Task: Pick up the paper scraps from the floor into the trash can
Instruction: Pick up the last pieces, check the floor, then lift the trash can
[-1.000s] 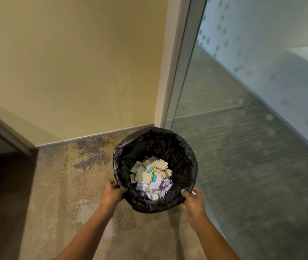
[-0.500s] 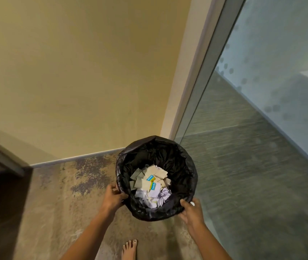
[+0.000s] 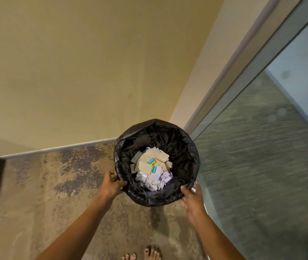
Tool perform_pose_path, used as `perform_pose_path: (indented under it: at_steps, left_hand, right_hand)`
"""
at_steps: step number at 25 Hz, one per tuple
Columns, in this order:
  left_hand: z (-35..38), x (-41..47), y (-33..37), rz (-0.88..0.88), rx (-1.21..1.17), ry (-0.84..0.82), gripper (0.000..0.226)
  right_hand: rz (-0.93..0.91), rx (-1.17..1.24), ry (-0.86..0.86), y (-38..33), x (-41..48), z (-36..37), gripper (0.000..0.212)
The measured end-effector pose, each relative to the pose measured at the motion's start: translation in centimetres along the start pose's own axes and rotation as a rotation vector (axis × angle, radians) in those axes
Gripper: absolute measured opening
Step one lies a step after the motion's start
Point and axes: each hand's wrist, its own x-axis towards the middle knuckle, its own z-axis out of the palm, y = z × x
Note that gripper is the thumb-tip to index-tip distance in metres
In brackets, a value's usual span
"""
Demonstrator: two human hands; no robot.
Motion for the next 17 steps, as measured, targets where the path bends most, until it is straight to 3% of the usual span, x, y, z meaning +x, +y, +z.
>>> perform_pose_path:
  at_steps: [7,10,17]
  left_hand:
    - [0.5,14.4,-3.6,-0.025,0.032,0.000,0.037]
    - [1.3,18.9,-5.5,-0.018,0.056,0.026,0.025]
    - [1.8,25.2,-6.0,0.035,-0.006,0.071,0.034]
  right_hand:
    - [-0.010,-0.003,-0.029,3.4,14.1,4.6,0.027]
    - [-0.004,0.013,-0.059,5.6,18.9,5.9,0.025]
    - [0.001,0.065,-0.102,6.3,23.8,7.9,0.028]
